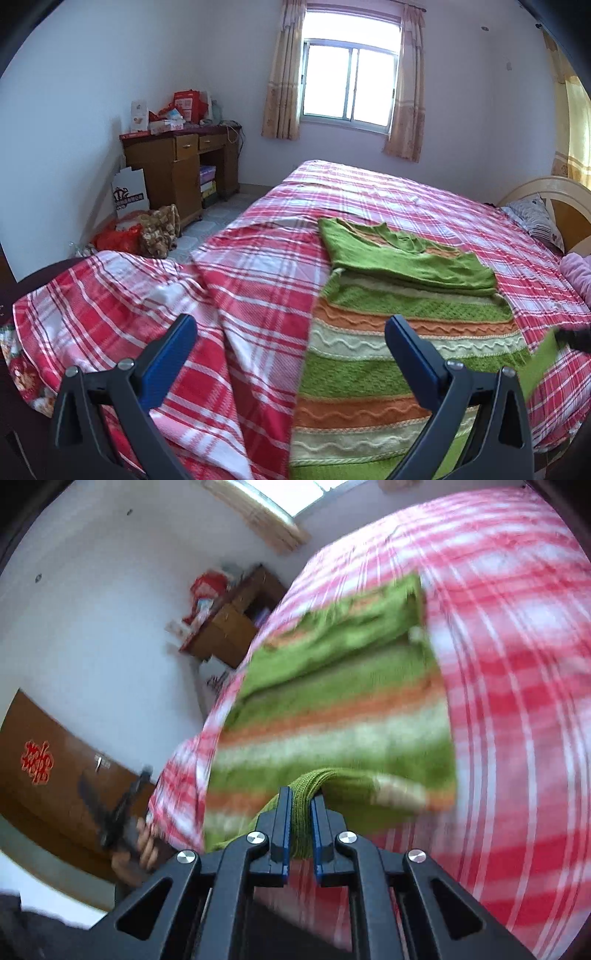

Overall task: Fold small clothes
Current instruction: 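Fold the hem up toward the collar with the right tool and release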

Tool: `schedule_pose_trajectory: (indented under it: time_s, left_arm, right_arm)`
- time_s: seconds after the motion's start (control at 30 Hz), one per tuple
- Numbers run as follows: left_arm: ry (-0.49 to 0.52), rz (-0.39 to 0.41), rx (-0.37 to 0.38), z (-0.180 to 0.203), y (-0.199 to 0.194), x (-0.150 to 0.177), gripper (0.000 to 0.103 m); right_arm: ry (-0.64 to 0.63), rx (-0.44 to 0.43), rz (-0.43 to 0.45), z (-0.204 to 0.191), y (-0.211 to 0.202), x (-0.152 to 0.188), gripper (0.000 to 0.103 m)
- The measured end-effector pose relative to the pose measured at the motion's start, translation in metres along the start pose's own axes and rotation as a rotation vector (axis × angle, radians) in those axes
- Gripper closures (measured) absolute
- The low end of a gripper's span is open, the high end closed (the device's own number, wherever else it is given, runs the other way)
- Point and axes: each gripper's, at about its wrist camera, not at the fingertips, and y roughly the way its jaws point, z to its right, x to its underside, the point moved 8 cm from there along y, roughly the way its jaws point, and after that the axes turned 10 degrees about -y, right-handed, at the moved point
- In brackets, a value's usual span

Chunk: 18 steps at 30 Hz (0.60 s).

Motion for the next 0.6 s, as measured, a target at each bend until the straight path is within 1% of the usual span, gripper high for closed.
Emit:
schedule_pose_trajectory:
  time_s: [0.07,0.13,0.2,0.3,0.37,0.43,0.53,0.6]
  left_arm:
    - [0.002,0.003,-0.006,-0.006,0.000,-0.004,0.000]
    - [-0.002,-0.004,-0.014,-0.013,0.002,-0.007,0.000]
    - [-0.010,-0.027,-0.013,-0.018,0.008,-0.005,0.000]
    - [0.000,-0.064,-0.004,-0.020,0.018,0.000,0.000]
    - [0.012,-0.092,0.020,-0.018,0.024,0.005,0.000]
    - [0.021,-0.131,0.059,-0.010,0.033,0.015,0.000]
    - [0.042,-0.158,0.082,0.004,0.047,0.025,0.000]
    - [0.049,-0.181,0.095,0.013,0.059,0.033,0.002]
  right_arm:
    - [0.007,0.045,0.029,0.015,0.014,-0.029,0.094]
    - [0.041,0.071,0.040,0.035,0.025,-0.047,0.094]
    - [0.087,0.111,0.045,0.058,0.042,-0.059,0.094]
    - [0.135,0.145,0.039,0.084,0.065,-0.061,0.094]
    - [0.163,0.151,0.025,0.093,0.078,-0.057,0.094]
    - [0.151,0.164,0.020,0.094,0.085,-0.054,0.094]
    - [0.119,0.181,0.031,0.089,0.085,-0.054,0.094]
    - [0.098,0.197,0.029,0.087,0.085,-0.054,0.094]
